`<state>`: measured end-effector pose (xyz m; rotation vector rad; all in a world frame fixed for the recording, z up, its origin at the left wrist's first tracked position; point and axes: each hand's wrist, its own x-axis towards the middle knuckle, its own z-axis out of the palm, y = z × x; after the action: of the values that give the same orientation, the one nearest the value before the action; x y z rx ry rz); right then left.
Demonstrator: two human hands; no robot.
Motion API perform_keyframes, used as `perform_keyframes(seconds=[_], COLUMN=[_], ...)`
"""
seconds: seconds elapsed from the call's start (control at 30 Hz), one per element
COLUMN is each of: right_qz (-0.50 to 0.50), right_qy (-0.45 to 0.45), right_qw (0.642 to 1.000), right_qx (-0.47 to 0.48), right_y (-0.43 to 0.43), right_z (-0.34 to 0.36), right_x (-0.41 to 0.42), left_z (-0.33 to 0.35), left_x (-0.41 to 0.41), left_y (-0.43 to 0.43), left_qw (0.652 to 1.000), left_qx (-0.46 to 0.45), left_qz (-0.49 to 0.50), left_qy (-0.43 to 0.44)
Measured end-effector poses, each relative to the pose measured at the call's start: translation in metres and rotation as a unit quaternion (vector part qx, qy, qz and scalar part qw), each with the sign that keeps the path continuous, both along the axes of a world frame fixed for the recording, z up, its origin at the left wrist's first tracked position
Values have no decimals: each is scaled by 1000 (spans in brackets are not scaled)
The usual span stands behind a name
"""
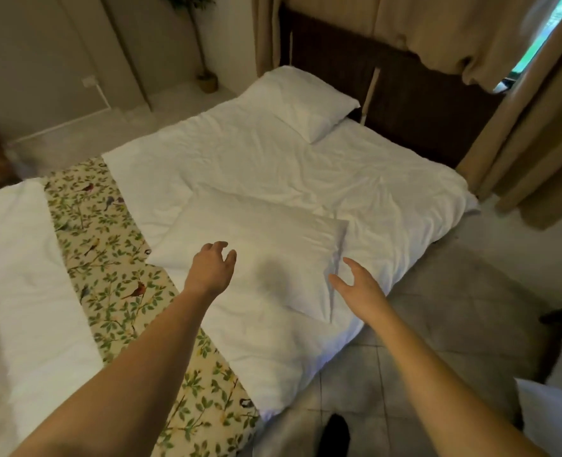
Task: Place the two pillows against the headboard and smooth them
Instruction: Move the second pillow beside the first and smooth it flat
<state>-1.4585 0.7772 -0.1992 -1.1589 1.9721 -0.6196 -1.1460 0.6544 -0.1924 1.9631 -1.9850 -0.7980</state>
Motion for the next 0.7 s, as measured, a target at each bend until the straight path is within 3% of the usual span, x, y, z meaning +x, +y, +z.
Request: perform_keyframes(seconds=[0.3,0.7], right_qz=[44,7], right_qy=[-21,1], right_qw=[998,994], right_qx=[46,113], right_y=[-90,-220], right_z=[-46,-153], right_x=[-38,-23], left_z=[-31,-134], left_x=[-21,22], left_y=[-54,-217], left_qw=[995,988], left_qx=[47,83], left_qz=[89,119], left_qy=[-22,-47])
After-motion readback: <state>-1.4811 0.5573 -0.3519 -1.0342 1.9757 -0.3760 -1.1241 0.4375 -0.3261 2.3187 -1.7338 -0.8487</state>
